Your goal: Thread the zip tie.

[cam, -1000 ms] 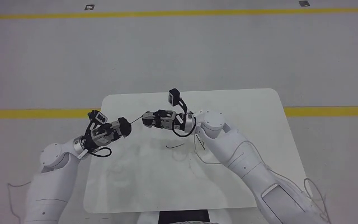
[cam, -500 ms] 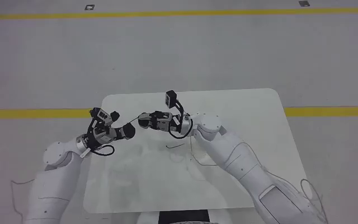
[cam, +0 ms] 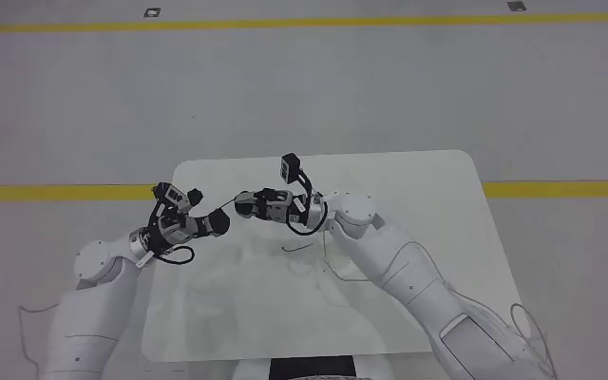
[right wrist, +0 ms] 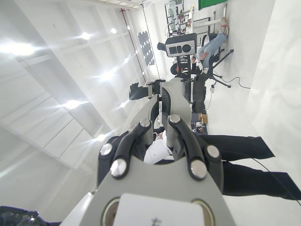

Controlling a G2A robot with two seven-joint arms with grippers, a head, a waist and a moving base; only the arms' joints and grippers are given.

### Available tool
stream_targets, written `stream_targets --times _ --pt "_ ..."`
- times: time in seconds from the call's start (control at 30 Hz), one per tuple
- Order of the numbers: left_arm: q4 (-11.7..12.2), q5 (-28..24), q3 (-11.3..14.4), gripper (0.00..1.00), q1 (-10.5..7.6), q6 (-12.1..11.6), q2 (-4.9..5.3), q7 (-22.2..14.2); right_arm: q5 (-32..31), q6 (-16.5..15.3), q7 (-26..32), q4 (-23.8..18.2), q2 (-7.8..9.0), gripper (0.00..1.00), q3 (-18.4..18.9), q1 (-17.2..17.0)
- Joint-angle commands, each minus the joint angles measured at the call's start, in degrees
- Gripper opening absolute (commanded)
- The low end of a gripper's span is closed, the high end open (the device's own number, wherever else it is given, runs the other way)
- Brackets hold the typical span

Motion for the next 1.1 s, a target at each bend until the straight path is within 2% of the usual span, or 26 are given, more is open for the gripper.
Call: stream_targets --times 0.0,0.1,0.37,0.53,0.63,0.87,0.9,0.93,0.97,1.07 --pt "-0.1 -0.1 0.2 1.00 0.02 0.2 -0.03 0.7 0.0 0.0 0.0 0.0 0.00 0.00 0.0 0.0" --pt "-0.5 -1.5 0.9 1.00 0.06 0.1 -0.07 -0.3 -0.5 0.1 -1.1 -0.7 0.05 0.00 0.0 -0.7" --pt "0.9 -3.1 2.2 1.00 -0.60 -1.5 -0.03 -3.3 -1.2 1.6 -1.7 -2.3 0.28 0.00 0.7 -2.1" --pt "0.9 -3.1 2.2 1.00 -0.60 -1.5 -0.03 -3.3 -1.2 1.5 -1.8 -2.4 0.29 0.00 0.7 -2.2" --pt "0.1 -2.4 2.6 1.00 -0.49 -1.6 -0.05 -1.3 -1.8 1.5 -2.7 -2.9 0.34 0.00 0.8 -2.6" --pt "0.1 -1.4 2.8 1.00 -0.68 -2.1 0.21 -0.7 -5.2 3.9 -3.3 -5.3 1.07 0.00 1.8 -3.7" --pt "0.2 -1.2 2.8 0.94 -0.76 -2.1 0.24 -0.7 -5.6 4.1 -3.3 -5.4 1.14 0.00 1.9 -3.7" --pt "0.3 -1.1 2.9 0.79 -0.84 -2.2 0.27 -0.6 -5.9 4.3 -3.3 -5.6 1.20 0.00 2.0 -3.8" --pt "0.4 -0.9 3.0 0.71 -0.91 -2.2 0.30 -0.5 -6.3 4.4 -3.4 -5.7 1.26 0.00 2.1 -3.8" --pt "1.1 0.3 3.2 0.53 -1.14 -2.0 0.45 0.2 -7.6 5.1 -2.9 -6.1 1.45 0.00 2.1 -3.7"
